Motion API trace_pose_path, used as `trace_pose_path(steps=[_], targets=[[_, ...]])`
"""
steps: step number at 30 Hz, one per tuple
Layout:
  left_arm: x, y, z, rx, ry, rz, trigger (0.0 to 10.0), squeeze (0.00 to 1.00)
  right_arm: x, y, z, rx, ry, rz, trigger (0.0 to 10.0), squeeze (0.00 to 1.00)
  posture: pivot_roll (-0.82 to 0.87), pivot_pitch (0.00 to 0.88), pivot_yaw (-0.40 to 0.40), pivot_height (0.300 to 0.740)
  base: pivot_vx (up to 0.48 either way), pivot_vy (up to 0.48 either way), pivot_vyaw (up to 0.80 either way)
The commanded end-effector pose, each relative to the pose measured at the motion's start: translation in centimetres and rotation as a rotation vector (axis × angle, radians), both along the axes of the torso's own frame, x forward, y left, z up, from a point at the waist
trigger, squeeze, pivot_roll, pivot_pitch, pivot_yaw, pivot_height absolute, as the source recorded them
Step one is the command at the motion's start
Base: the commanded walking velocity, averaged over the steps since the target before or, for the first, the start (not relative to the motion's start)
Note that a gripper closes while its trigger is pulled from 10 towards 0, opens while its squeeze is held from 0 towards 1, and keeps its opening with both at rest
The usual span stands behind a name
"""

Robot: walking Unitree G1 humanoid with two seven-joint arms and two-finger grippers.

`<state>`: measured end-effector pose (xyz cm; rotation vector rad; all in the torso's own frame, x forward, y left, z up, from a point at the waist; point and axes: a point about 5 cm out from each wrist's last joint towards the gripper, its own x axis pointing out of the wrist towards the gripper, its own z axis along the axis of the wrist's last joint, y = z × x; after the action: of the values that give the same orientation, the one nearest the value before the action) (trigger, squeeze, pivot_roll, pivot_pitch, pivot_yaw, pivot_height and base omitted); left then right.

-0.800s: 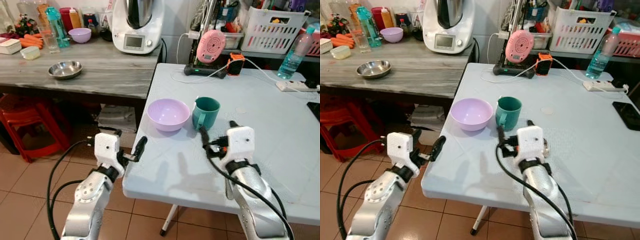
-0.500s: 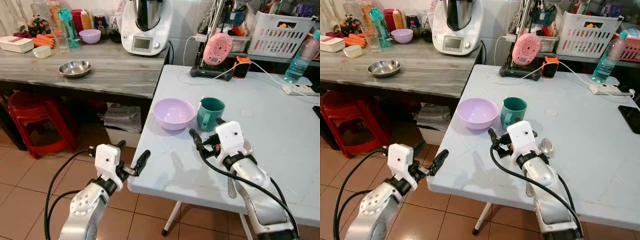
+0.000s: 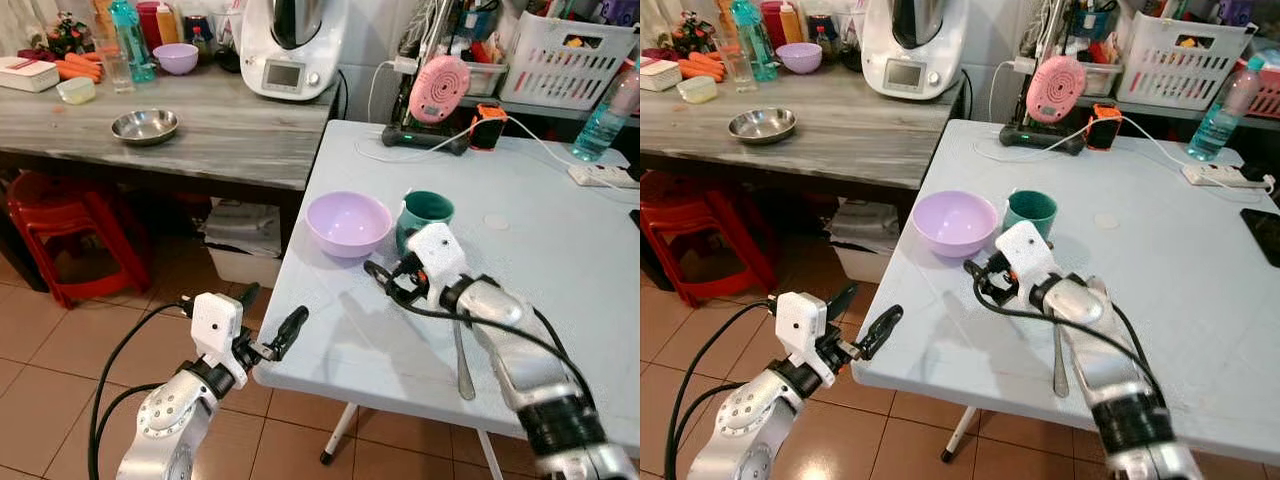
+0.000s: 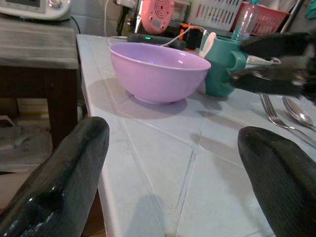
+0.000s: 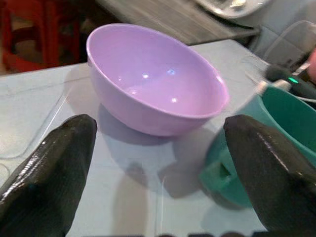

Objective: Setting the table

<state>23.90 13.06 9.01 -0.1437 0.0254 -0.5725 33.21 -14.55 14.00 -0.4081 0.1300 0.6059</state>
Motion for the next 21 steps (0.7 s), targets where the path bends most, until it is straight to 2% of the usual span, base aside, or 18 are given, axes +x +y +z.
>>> trace_pose_path(steps=[1, 5, 16, 21], targets=[[-0.1, -0.2, 0.3, 0.0, -0.014, -0.009, 10.0, 0.0, 0.7, 0.0, 0.7, -0.028, -0.014, 0.039, 10.0, 0.0, 0.08, 0.0, -0.044, 0.74, 0.0, 0.0, 0.0], [0.0, -0.4, 0.5, 0.0, -0.019, -0.017, 10.0, 0.0, 2.1, 0.3, 1.1, -0.056, 0.004, 0.083, 10.0, 0.0, 0.08, 0.0, -0.04, 0.74, 0.0, 0.0, 0.0], [0.1, -0.6, 0.6, -0.002, -0.021, -0.022, 10.0, 0.0, 3.8, 1.6, 0.4, -0.121, 0.052, 0.186, 10.0, 0.0, 0.11, 0.0, -0.042, 0.74, 0.0, 0.0, 0.0], [0.0, -0.7, 0.6, -0.004, -0.016, -0.021, 10.0, 0.0, 4.4, 1.5, 0.1, -0.157, 0.049, 0.166, 10.0, 0.0, 0.12, 0.0, -0.045, 0.74, 0.0, 0.0, 0.0]])
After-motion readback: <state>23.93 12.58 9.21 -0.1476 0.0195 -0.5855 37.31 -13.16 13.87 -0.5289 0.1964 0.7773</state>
